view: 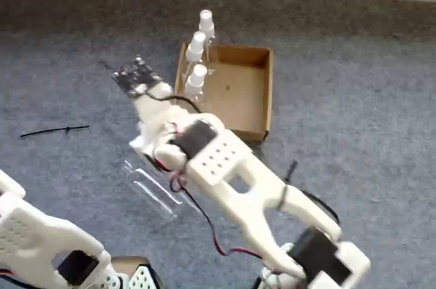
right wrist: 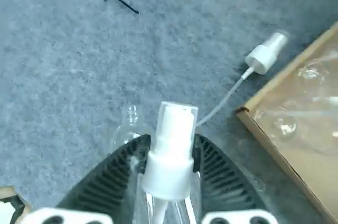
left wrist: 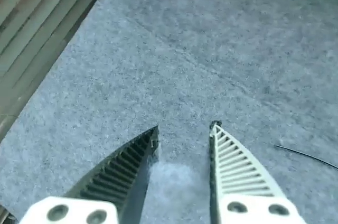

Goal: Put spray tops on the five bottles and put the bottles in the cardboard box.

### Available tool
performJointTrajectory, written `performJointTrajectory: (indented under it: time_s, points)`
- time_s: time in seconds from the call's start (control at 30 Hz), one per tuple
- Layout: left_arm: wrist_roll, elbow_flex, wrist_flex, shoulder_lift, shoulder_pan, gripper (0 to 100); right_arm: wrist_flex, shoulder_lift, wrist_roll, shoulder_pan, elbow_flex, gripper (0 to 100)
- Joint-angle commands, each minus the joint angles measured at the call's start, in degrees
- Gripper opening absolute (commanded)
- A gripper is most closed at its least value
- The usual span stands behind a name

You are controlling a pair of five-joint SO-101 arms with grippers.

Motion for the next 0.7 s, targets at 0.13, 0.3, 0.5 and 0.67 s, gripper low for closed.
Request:
performJointTrajectory:
  time_s: [0.13,0.3,0.5,0.67]
  points:
    - [-2.37,-3.56,-0.09,2.95,-0.22,15,0.66,18.77,-0.26,-1.63,-14.02,11.2]
    - [-2.37,-3.38,0.26,3.03,1.10,15,0.57,27.56,3.60,-1.54,-17.10,18.9]
    - [-2.37,-3.38,0.26,3.12,1.36,15,0.84,29.49,7.74,-1.98,-18.07,25.1]
    - [-2.37,-3.38,0.26,3.12,1.36,15,5.32,28.35,7.74,-2.15,-18.42,25.3]
